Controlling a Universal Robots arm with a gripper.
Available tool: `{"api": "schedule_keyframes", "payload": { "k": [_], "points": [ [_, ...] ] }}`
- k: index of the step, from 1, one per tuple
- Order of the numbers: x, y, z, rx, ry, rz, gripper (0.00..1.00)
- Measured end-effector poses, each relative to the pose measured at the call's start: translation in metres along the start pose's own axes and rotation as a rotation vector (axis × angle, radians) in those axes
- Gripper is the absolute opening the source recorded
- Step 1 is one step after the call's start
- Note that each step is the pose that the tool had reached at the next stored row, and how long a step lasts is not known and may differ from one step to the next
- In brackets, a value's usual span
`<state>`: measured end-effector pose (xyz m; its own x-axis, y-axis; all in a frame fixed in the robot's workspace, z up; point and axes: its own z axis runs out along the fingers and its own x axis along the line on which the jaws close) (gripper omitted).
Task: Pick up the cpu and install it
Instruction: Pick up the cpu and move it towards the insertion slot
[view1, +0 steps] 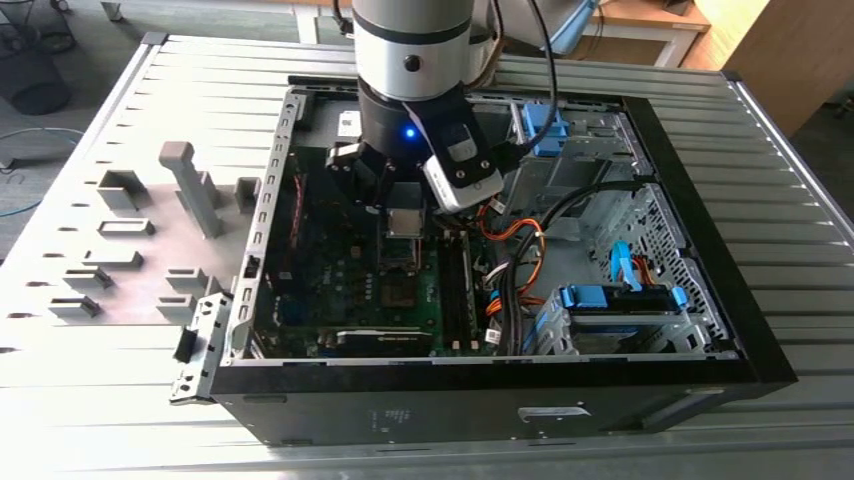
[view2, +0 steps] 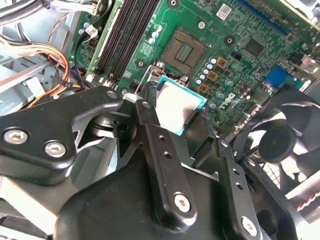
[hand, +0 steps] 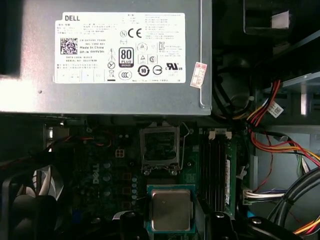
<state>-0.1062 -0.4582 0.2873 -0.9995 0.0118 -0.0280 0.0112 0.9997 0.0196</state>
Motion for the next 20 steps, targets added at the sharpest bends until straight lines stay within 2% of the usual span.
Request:
{"api": "schedule_keyframes", "payload": {
  "k": [9,20],
  "points": [
    [0.0001,-0.0001,0.0021,-0.0003,-0.0002,0.0,0.47],
    [0.0007,-0.0005,0.0207,0.0026,0.0,0.0,0.47]
  ]
}}
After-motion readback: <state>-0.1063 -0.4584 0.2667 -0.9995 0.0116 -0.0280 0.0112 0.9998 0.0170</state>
